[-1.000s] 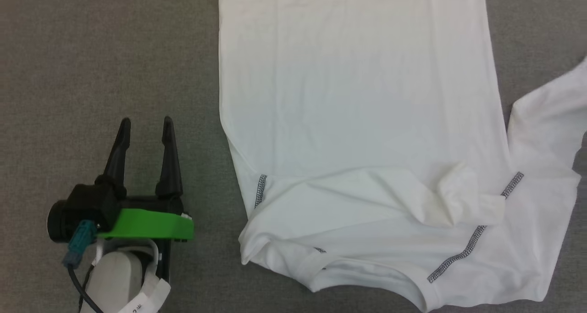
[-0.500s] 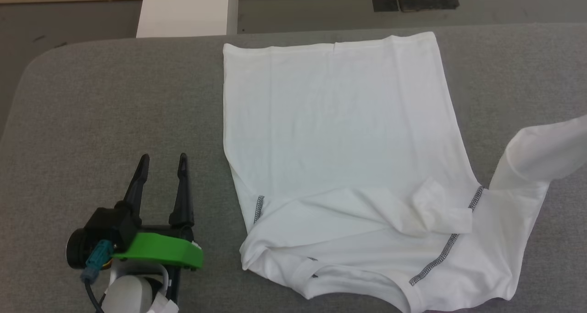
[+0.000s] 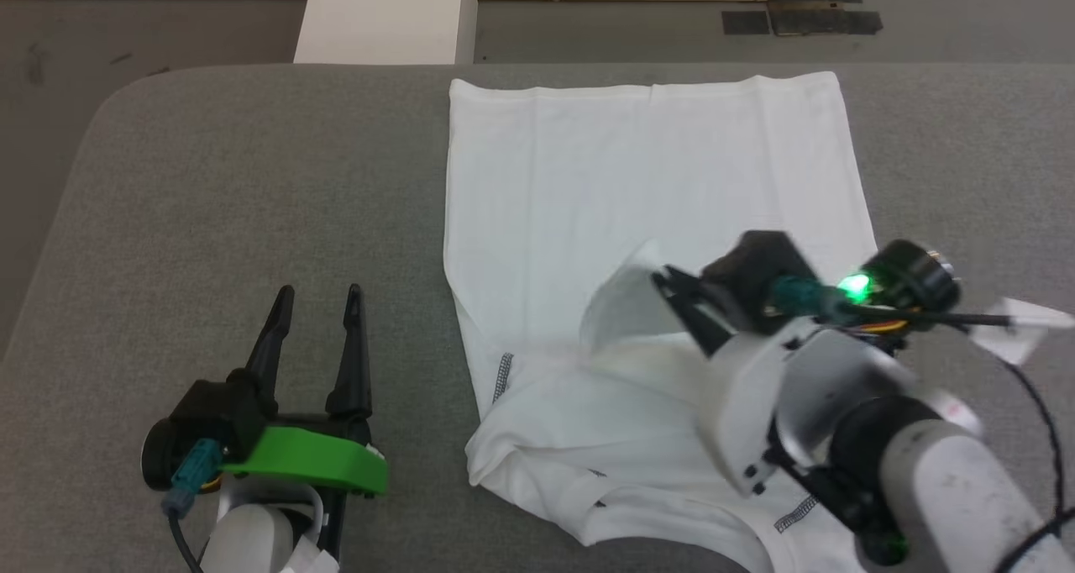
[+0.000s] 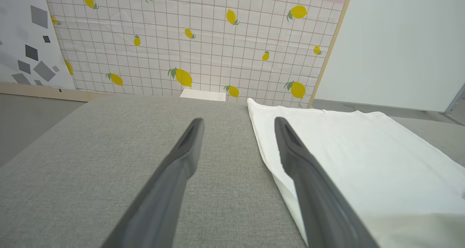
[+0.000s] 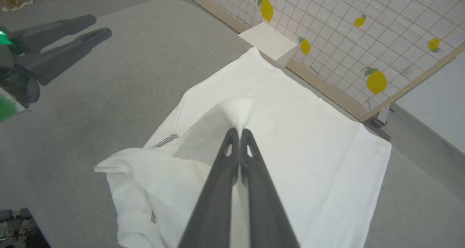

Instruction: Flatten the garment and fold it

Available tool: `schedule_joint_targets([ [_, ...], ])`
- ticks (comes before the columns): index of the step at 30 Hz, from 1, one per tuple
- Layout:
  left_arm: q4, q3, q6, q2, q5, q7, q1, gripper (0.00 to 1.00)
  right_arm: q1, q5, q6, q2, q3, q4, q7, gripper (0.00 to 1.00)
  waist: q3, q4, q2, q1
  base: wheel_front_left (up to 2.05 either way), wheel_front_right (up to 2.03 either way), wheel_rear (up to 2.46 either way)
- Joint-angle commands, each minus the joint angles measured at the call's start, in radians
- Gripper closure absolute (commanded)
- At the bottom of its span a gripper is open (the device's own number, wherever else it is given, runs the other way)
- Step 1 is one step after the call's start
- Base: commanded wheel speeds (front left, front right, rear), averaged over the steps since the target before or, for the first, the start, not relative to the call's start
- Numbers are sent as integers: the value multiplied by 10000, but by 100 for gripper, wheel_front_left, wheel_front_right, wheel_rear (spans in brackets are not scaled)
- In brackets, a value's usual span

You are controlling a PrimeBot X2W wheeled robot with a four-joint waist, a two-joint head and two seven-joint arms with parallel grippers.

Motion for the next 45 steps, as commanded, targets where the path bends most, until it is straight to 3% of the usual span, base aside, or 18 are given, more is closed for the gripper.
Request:
schedule_joint_targets([
  [1,15,-13,-39,-79,-67,-36,-94,0,-254,110,-13,106,442,487,-148,100,210,194,0,1,0,0,0],
  [13,104,25,-117,-230,-126,-36,-478,0,-1259,532,-13,1028,3261,4872,-1227,100,874,664,0,1,0,0,0],
  [23,203,-124,-159,-294,-112,-36,-632,0,-2057,1236,-13,1444,4628,7222,-1550,100,1008,807,0,1,0,0,0],
  [24,216,-129,-160,-297,-112,-36,-624,0,-2040,1404,-13,1443,4672,7327,-1546,58,977,792,0,1,0,0,0],
  [25,234,-124,-157,-299,-108,-36,-608,0,-2023,1555,-13,1434,4704,7348,-1604,8,926,766,0,1,0,0,0],
  [26,253,-113,-154,-302,-103,-36,-579,0,-1992,1750,-13,1425,4654,7308,-1757,0,866,729,0,1,0,0,0],
  [33,369,6,-181,-303,3,-36,-288,0,-1401,2312,-13,1152,3121,5696,-3761,0,325,259,0,1,0,0,0],
  [39,403,70,-241,-199,86,-36,-133,0,-15,1760,-13,1007,706,3813,-5796,0,-27,-293,0,1,0,0,0],
  [45,478,-48,-302,85,194,-36,-355,0,1431,1049,-13,1378,-1693,2701,-7535,0,21,-869,0,1,0,0,0],
])
